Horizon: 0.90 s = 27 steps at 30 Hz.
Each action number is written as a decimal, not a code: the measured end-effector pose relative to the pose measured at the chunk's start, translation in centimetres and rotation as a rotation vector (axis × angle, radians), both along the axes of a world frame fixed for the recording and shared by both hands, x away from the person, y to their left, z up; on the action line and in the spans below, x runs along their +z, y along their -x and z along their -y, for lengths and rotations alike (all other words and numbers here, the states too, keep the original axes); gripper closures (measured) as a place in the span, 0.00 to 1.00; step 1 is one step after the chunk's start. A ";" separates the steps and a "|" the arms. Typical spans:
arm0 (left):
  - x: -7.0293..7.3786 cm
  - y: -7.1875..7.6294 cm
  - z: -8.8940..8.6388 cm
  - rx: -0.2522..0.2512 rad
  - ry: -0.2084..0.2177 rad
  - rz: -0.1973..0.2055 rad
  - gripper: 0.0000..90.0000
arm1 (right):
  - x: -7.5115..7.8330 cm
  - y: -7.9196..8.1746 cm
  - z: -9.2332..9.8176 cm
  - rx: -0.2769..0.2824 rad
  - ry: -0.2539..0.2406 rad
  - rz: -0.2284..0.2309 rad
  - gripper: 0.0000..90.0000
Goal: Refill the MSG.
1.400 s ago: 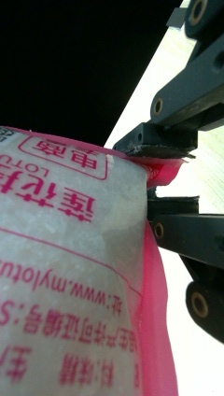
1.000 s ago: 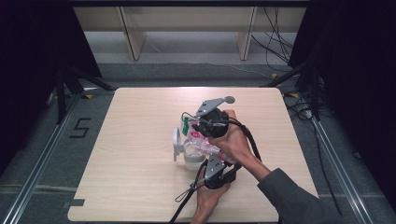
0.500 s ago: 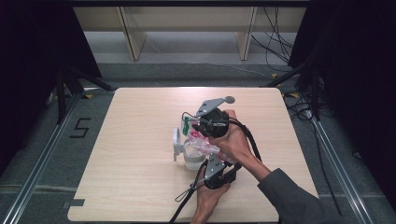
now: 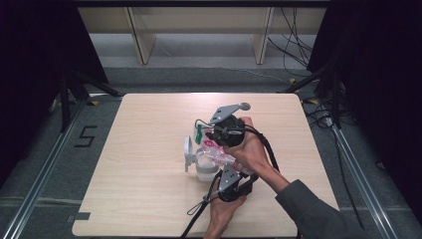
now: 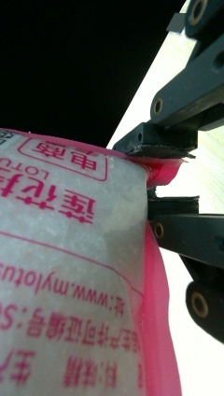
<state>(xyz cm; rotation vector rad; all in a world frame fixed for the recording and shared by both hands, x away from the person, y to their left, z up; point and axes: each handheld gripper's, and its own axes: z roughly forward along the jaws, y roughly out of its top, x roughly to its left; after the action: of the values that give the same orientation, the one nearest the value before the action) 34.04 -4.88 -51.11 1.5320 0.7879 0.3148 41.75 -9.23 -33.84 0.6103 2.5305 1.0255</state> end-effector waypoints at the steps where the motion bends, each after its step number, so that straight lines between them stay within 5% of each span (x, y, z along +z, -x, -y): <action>1: 0.0 0.0 0.0 -0.001 0.000 -0.001 0.80 | 0.0 0.0 0.0 0.001 0.002 0.000 1.00; 19: 0.1 -0.1 0.0 -0.001 0.005 0.002 0.80 | 0.1 0.1 -0.1 -0.027 0.009 -0.013 1.00; 27: 0.1 -0.1 0.0 0.001 0.006 0.004 0.80 | 0.1 -0.1 -0.1 0.000 0.021 0.004 1.00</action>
<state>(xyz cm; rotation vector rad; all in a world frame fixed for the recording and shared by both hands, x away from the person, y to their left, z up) 34.13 -4.89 -51.00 1.5244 0.7860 0.3160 41.85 -9.08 -33.75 0.6009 2.5345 0.9979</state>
